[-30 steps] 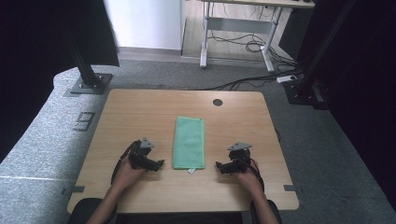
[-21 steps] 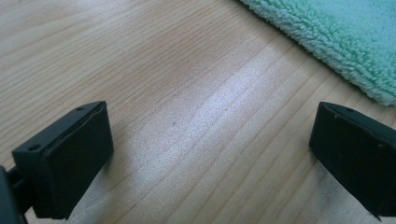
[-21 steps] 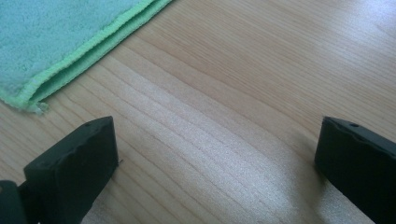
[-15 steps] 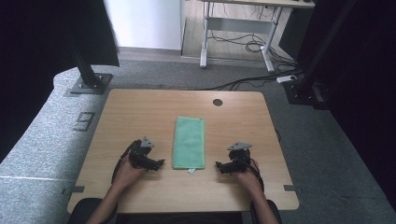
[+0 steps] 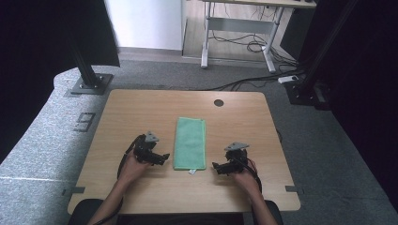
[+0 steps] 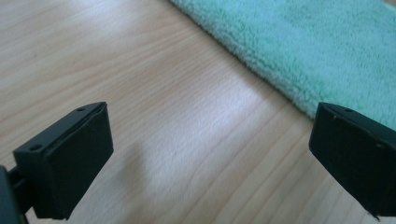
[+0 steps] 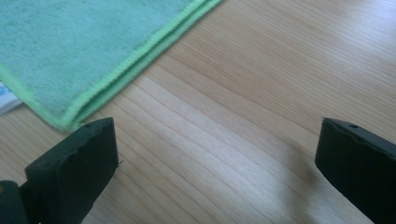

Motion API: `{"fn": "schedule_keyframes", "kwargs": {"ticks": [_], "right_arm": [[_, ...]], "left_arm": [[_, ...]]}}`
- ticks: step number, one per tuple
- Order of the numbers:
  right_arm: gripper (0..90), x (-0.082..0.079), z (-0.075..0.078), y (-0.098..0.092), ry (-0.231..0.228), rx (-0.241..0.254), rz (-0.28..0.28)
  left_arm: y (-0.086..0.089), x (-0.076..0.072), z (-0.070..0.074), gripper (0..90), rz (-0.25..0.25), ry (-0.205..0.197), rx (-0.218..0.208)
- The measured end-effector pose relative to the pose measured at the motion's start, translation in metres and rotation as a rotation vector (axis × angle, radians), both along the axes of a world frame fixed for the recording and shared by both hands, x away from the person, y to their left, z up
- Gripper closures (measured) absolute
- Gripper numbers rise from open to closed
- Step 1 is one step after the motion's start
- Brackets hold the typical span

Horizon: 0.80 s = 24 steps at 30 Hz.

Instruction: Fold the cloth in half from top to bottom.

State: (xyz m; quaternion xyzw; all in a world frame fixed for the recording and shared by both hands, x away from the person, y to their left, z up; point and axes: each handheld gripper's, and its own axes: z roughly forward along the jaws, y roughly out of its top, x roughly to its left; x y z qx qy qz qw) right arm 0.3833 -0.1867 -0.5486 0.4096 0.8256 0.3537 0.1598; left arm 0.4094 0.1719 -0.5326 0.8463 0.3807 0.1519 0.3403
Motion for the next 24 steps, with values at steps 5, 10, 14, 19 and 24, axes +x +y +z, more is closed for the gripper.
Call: {"fn": "schedule_keyframes", "kwargs": {"ticks": [5, 10, 14, 19, 24], "right_arm": [[0.0, 0.000, 0.002, 0.012, 0.000, 0.003, 0.017], [0.0, 0.000, 0.003, 0.026, -0.008, 0.002, 0.038], [0.0, 0.002, 0.006, 0.035, -0.020, 0.006, 0.037], [0.0, 0.006, 0.002, 0.044, -0.025, -0.029, 0.034], [0.0, 0.006, -0.002, 0.045, -0.007, -0.050, 0.036]], "left_arm": [[-0.013, 0.004, -0.001, 0.0, -0.024, -0.002, 0.004], [-0.025, 0.004, -0.003, 0.0, -0.052, -0.007, 0.018], [-0.029, 0.004, -0.006, 0.0, -0.059, -0.008, 0.032], [-0.032, 0.004, -0.013, 0.0, -0.060, 0.010, 0.058], [-0.031, 0.002, -0.013, 0.8, -0.058, 0.017, 0.058]]}}
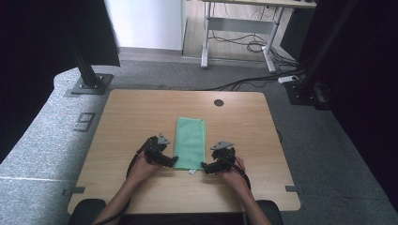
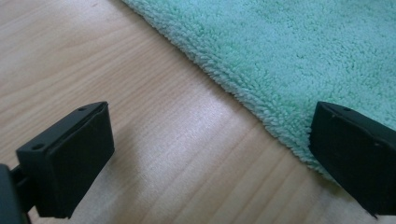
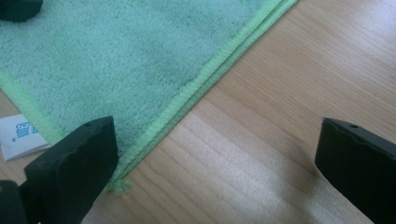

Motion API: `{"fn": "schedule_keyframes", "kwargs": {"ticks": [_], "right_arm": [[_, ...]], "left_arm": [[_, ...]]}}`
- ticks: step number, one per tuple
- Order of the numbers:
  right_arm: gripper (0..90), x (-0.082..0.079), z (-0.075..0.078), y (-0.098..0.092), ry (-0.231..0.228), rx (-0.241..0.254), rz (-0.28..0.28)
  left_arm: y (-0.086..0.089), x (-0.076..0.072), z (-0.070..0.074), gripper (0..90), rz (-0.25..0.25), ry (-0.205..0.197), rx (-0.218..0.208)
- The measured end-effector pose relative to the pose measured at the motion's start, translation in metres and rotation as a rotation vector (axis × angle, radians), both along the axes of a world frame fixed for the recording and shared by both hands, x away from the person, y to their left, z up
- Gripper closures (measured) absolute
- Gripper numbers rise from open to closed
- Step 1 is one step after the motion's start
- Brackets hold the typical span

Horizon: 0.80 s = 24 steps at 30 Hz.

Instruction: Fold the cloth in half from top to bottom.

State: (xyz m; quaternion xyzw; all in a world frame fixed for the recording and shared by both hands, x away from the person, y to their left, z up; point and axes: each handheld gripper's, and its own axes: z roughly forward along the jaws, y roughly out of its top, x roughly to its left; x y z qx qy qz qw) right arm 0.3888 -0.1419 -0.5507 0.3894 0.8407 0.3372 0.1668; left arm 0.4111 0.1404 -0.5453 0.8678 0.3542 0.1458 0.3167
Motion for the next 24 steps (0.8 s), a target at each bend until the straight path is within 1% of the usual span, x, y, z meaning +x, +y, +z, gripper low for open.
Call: {"fn": "schedule_keyframes", "kwargs": {"ticks": [1, 2, 4, 5, 6, 8, 10, 11, 12, 13, 14, 15, 16, 18, 19, 20, 24], "right_arm": [[0.0, 0.000, 0.000, 0.000, 0.000, 0.000, 0.000], [0.0, -0.003, 0.000, 0.000, -0.005, -0.012, 0.009], [0.0, -0.004, 0.001, 0.000, -0.004, -0.014, 0.010], [0.0, -0.008, 0.001, 0.000, -0.005, -0.021, 0.024], [0.0, -0.011, 0.001, 0.000, -0.003, -0.025, 0.029], [0.0, -0.016, 0.002, 0.000, -0.001, -0.028, 0.035], [0.0, -0.021, 0.002, 0.000, 0.001, -0.034, 0.049], [0.0, -0.024, 0.002, 0.000, 0.003, -0.036, 0.055], [0.0, -0.027, 0.002, 0.000, 0.008, -0.035, 0.058], [0.0, -0.030, 0.002, -0.001, 0.010, -0.033, 0.059], [0.0, -0.032, 0.002, -0.001, 0.014, -0.030, 0.065], [0.0, -0.032, 0.002, -0.001, 0.014, -0.030, 0.065], [0.1, -0.034, 0.002, -0.001, 0.018, -0.027, 0.066], [0.8, -0.040, 0.002, -0.001, 0.030, -0.023, 0.077], [0.8, -0.040, 0.002, -0.001, 0.030, -0.023, 0.077], [0.9, -0.044, 0.002, -0.001, 0.030, -0.027, 0.086], [0.9, -0.050, 0.002, -0.001, 0.030, -0.029, 0.095]], "left_arm": [[0.000, 0.000, 0.000, 1.0, 0.000, 0.000, 0.000], [-0.001, -0.003, 0.000, 1.0, 0.002, 0.008, -0.008], [-0.001, -0.006, 0.000, 1.3, -0.003, 0.012, -0.005], [-0.001, -0.010, 0.001, 1.6, -0.007, 0.020, -0.001], [-0.001, -0.010, 0.001, 1.6, -0.007, 0.020, -0.001], [-0.002, -0.020, 0.001, 1.7, -0.009, 0.037, 0.004], [-0.003, -0.023, 0.002, 1.9, -0.009, 0.043, 0.004], [-0.003, -0.026, 0.002, 1.9, -0.015, 0.050, 0.011], [-0.004, -0.033, 0.005, 1.9, -0.033, 0.073, 0.023], [-0.004, -0.033, 0.005, 1.9, -0.033, 0.073, 0.023], [-0.005, -0.036, 0.007, 1.3, -0.050, 0.092, 0.022], [-0.004, -0.036, 0.009, 1.3, -0.059, 0.095, 0.024], [-0.004, -0.036, 0.014, 0.8, -0.061, 0.087, 0.015], [-0.003, -0.032, 0.019, 1.4, -0.045, 0.070, 0.005], [-0.003, -0.029, 0.021, 1.4, -0.035, 0.061, -0.005], [-0.002, -0.024, 0.024, 1.6, -0.023, 0.047, -0.009], [-0.004, -0.009, 0.025, 1.7, 0.007, 0.014, -0.007]]}}
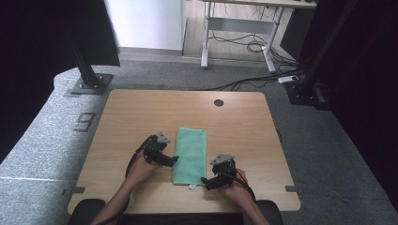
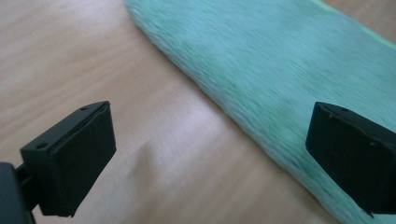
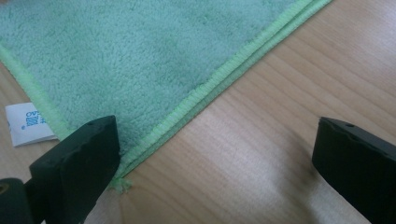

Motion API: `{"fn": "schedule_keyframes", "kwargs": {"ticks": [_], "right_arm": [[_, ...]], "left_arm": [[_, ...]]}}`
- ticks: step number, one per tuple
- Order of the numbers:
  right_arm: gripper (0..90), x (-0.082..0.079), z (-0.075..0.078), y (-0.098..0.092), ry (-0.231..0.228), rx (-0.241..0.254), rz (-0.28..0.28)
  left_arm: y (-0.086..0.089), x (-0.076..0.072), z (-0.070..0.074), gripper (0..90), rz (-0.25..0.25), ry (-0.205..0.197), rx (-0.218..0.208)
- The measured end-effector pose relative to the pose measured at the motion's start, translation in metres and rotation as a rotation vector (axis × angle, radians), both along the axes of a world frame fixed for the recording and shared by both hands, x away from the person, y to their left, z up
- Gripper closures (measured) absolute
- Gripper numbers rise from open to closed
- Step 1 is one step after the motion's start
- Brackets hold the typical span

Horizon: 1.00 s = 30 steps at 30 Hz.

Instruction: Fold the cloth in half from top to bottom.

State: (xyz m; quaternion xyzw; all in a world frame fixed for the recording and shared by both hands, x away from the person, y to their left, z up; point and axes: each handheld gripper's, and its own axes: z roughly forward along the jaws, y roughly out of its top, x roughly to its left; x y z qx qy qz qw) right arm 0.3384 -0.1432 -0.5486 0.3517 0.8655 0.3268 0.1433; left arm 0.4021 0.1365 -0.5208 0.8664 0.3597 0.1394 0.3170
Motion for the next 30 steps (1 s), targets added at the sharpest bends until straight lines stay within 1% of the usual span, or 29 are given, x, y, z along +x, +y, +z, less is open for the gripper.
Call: {"fn": "schedule_keyframes", "kwargs": {"ticks": [1, 5, 6, 7, 9, 11, 12, 14, 16, 17, 18, 20, 23, 26, 27, 28, 29, 30], "right_arm": [[0.9, -0.001, 0.000, 0.000, 0.003, 0.001, -0.001], [0.9, -0.004, 0.000, -0.001, 0.006, 0.002, 0.005], [0.9, -0.005, 0.000, -0.002, 0.006, 0.007, 0.005], [0.9, -0.005, 0.000, -0.002, 0.006, 0.007, 0.005], [1.1, -0.005, -0.001, -0.002, 0.009, 0.011, 0.004], [1.7, -0.004, -0.001, -0.002, 0.012, 0.013, 0.011], [2.2, -0.004, 0.000, -0.002, 0.012, 0.012, 0.014], [2.7, -0.004, 0.000, -0.002, 0.012, 0.009, 0.021], [2.7, -0.004, 0.001, -0.002, 0.031, 0.013, 0.022], [2.7, -0.003, 0.001, -0.003, 0.035, 0.015, 0.023], [3.0, -0.002, 0.001, -0.003, 0.041, 0.016, 0.021], [3.4, -0.001, 0.003, -0.003, 0.037, 0.013, 0.020], [8.3, 0.005, 0.007, -0.004, 0.030, 0.025, 0.010], [12.8, 0.016, 0.011, -0.007, 0.039, 0.067, -0.018], [12.8, 0.016, 0.011, -0.007, 0.039, 0.067, -0.018], [13.4, 0.024, 0.014, -0.009, 0.033, 0.075, -0.039], [13.4, 0.024, 0.014, -0.009, 0.033, 0.075, -0.039], [13.8, 0.029, 0.015, -0.009, 0.031, 0.077, -0.047]], "left_arm": [[-0.003, 0.007, -0.004, 1.6, 0.009, -0.002, -0.012], [-0.007, 0.013, -0.011, 1.5, 0.017, -0.008, -0.003], [-0.010, 0.016, -0.015, 1.3, 0.013, -0.007, 0.020], [-0.010, 0.016, -0.015, 1.3, 0.013, -0.007, 0.020], [-0.012, 0.016, -0.021, 1.1, 0.011, -0.007, 0.045], [-0.010, 0.016, -0.024, 0.9, 0.018, 0.005, 0.013], [-0.009, 0.016, -0.025, 0.9, 0.019, 0.002, 0.003], [-0.008, 0.016, -0.026, 1.0, 0.021, 0.001, -0.004], [-0.006, 0.016, -0.027, 0.8, 0.029, 0.011, -0.027], [-0.006, 0.015, -0.028, 1.0, 0.028, 0.007, -0.031], [-0.006, 0.015, -0.028, 1.1, 0.035, 0.004, -0.034], [-0.006, 0.014, -0.028, 1.1, 0.039, 0.004, -0.035], [-0.006, 0.014, -0.028, 1.1, 0.040, 0.005, -0.033], [-0.006, 0.014, -0.028, 1.1, 0.043, 0.005, -0.036], [-0.006, 0.014, -0.028, 1.1, 0.043, 0.005, -0.036], [-0.006, 0.014, -0.028, 1.1, 0.044, 0.005, -0.036], [-0.006, 0.014, -0.028, 1.1, 0.044, 0.005, -0.036], [-0.006, 0.014, -0.028, 1.1, 0.043, 0.005, -0.035]]}}
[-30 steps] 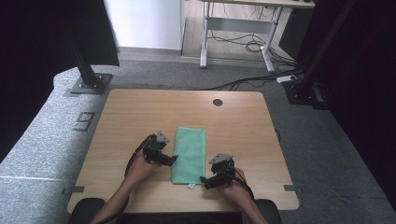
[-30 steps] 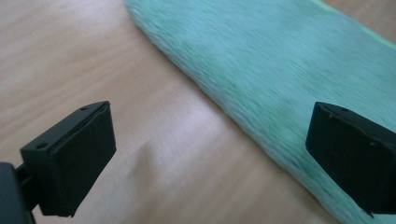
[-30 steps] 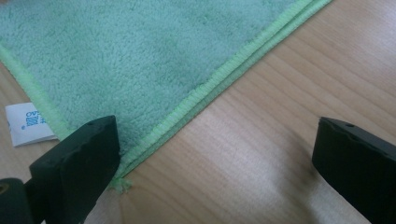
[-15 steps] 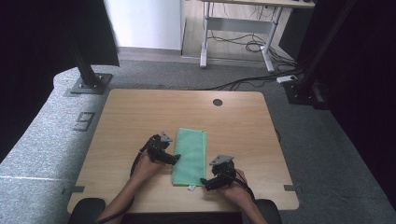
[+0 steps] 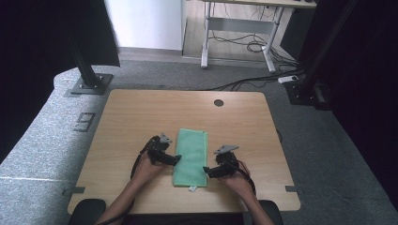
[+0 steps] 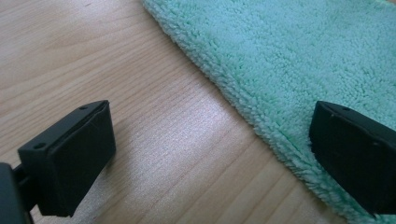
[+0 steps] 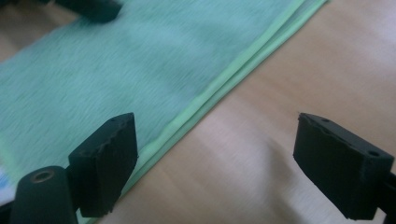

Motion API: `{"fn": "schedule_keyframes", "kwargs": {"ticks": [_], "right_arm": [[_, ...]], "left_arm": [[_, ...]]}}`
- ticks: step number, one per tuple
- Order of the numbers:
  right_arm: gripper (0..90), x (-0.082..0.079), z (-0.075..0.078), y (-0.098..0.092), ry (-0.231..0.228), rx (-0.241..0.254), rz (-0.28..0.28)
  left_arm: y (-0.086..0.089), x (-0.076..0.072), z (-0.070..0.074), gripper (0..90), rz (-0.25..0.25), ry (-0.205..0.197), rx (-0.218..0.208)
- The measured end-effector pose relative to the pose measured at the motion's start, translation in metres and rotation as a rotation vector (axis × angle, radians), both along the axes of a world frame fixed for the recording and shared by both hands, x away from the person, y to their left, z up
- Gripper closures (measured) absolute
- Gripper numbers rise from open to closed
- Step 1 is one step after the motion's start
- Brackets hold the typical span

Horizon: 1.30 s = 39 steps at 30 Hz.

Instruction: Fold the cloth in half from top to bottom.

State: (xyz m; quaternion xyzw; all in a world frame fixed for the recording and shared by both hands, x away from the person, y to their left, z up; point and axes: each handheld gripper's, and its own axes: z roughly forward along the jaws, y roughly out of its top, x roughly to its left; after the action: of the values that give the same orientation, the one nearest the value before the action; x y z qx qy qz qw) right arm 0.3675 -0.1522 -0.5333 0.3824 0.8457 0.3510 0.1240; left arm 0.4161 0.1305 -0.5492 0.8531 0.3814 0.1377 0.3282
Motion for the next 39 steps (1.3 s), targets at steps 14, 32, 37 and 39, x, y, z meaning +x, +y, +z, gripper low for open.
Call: {"fn": "schedule_keyframes", "kwargs": {"ticks": [14, 32, 37, 39], "right_arm": [[21.5, 0.067, 0.009, 0.011, -0.022, -0.001, -0.079], [52.0, 0.132, 0.014, 0.034, -0.027, -0.027, -0.074], [52.2, 0.141, 0.008, 0.041, -0.020, -0.071, -0.072], [51.4, 0.144, 0.004, 0.041, -0.006, -0.087, -0.074]], "left_arm": [[-0.001, -0.003, 0.000, 1.3, 0.003, 0.000, 0.001], [-0.001, -0.005, 0.000, 1.3, -0.003, 0.000, 0.000], [-0.001, -0.005, 0.000, 1.3, -0.003, 0.000, -0.001], [-0.001, -0.005, 0.000, 1.3, -0.003, 0.000, -0.001]]}}
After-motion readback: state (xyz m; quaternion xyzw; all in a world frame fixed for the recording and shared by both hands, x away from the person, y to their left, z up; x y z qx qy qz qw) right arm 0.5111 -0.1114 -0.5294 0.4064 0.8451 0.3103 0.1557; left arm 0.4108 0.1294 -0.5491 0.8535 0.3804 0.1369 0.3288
